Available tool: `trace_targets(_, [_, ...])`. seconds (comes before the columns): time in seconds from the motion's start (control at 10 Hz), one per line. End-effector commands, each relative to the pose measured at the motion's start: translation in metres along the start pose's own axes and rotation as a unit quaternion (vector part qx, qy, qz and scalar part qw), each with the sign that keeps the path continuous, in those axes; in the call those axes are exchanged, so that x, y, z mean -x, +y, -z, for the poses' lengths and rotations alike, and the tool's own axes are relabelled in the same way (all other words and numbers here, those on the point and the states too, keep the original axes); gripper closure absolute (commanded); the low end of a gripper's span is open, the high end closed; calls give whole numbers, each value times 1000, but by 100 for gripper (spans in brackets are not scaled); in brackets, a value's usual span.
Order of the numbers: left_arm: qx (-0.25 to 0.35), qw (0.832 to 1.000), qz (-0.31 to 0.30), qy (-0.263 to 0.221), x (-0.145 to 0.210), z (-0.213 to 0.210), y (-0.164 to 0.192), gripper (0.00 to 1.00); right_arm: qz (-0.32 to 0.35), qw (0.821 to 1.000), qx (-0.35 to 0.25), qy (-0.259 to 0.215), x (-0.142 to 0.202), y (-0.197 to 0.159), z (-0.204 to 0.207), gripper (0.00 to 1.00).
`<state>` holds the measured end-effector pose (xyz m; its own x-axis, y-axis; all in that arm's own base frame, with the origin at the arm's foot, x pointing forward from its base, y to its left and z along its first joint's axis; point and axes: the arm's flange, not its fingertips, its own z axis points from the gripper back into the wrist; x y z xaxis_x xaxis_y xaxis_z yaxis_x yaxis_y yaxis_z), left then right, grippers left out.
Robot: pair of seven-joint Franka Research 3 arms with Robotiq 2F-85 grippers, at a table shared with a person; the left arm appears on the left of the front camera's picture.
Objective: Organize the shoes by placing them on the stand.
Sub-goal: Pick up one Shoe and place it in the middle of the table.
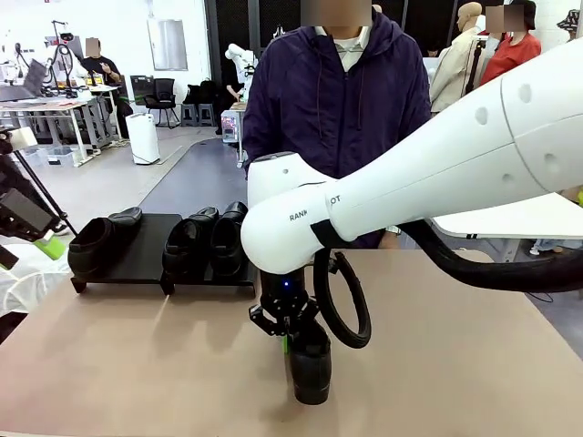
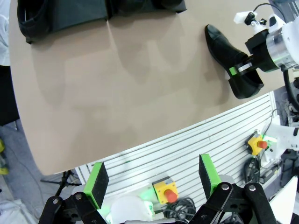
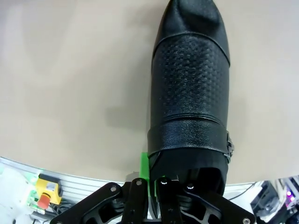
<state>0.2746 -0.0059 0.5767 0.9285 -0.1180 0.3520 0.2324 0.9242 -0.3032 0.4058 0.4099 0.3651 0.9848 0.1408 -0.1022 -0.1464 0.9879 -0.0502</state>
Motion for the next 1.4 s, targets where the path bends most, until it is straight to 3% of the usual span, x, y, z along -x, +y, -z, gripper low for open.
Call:
trace_targets(0.0, [-5, 1000, 7, 4, 2, -1, 2, 0, -9, 1000, 9, 20, -8, 8, 3, 100])
trace_targets(0.1, [-5, 1000, 7, 4, 2, -1, 2, 0, -11, 1000, 8, 27, -11, 7, 5, 100])
trace_targets(0.2, [-5, 1000, 7, 4, 2, -1, 2, 0, -16, 999, 6, 31, -11, 6, 6, 56])
trace_targets(0.3, [-5, 1000, 7, 4, 2, -1, 2, 0, -14, 999, 5, 34, -11, 4, 5, 0])
trace_targets(0.8, [-5, 1000, 7, 4, 2, -1, 2, 0, -19, 999, -4, 38, -4, -6, -6, 0])
trace_targets(1.1, [-5, 1000, 7, 4, 2, -1, 2, 0, -25, 998, -34, 43, 17, -37, -52, 0])
trace_targets(1.3, [-5, 1000, 7, 4, 2, -1, 2, 0, -31, 997, -73, 22, 32, -78, -98, 0])
